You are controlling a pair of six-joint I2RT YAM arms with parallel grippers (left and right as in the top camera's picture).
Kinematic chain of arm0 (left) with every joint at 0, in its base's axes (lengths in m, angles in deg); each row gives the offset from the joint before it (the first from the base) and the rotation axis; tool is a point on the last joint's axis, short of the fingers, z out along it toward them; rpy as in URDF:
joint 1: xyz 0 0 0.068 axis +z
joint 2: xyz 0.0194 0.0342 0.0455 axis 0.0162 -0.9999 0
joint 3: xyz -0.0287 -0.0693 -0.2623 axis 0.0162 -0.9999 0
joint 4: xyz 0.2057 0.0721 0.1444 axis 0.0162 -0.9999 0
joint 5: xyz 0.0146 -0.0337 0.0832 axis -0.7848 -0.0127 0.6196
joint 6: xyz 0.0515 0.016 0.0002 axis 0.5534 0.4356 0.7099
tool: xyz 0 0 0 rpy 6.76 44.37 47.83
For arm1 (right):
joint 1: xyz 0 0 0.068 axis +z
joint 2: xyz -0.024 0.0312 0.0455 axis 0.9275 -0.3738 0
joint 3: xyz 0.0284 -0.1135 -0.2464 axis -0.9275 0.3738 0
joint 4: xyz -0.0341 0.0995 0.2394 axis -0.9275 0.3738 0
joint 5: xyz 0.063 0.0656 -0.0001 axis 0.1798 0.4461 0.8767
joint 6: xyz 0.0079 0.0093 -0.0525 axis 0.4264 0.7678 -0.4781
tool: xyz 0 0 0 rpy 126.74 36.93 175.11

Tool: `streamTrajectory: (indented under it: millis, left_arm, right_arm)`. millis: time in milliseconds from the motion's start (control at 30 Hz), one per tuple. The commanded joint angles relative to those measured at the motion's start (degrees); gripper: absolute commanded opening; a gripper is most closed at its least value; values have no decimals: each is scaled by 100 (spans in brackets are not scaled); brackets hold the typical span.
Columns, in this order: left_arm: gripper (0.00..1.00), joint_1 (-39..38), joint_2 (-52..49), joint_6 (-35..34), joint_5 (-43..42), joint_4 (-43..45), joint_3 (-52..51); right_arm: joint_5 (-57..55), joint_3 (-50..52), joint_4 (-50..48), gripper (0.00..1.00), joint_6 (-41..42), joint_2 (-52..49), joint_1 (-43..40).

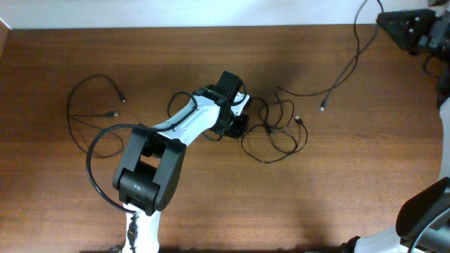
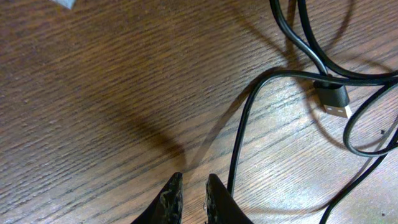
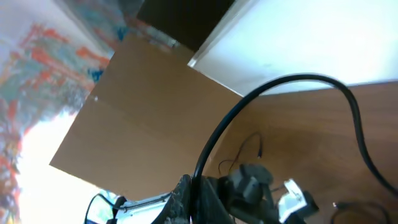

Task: Untangle cables
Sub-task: 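Pull the grasped cable up and rightward with the right gripper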

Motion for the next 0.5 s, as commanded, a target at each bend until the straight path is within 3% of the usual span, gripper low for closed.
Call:
streamTrajectory:
  millis: [0, 167, 467]
  left_arm:
    - [15, -4, -55, -48, 39, 13, 57]
    - [16, -7, -55, -48, 39, 13, 57]
    - [17, -7, -55, -48, 39, 15, 57]
  right_arm:
    - [87, 748, 2, 4, -212, 109, -352]
    - [85, 2321, 2, 4, -1244, 109, -695]
    - [-608, 3936, 4, 4, -2524, 79, -710]
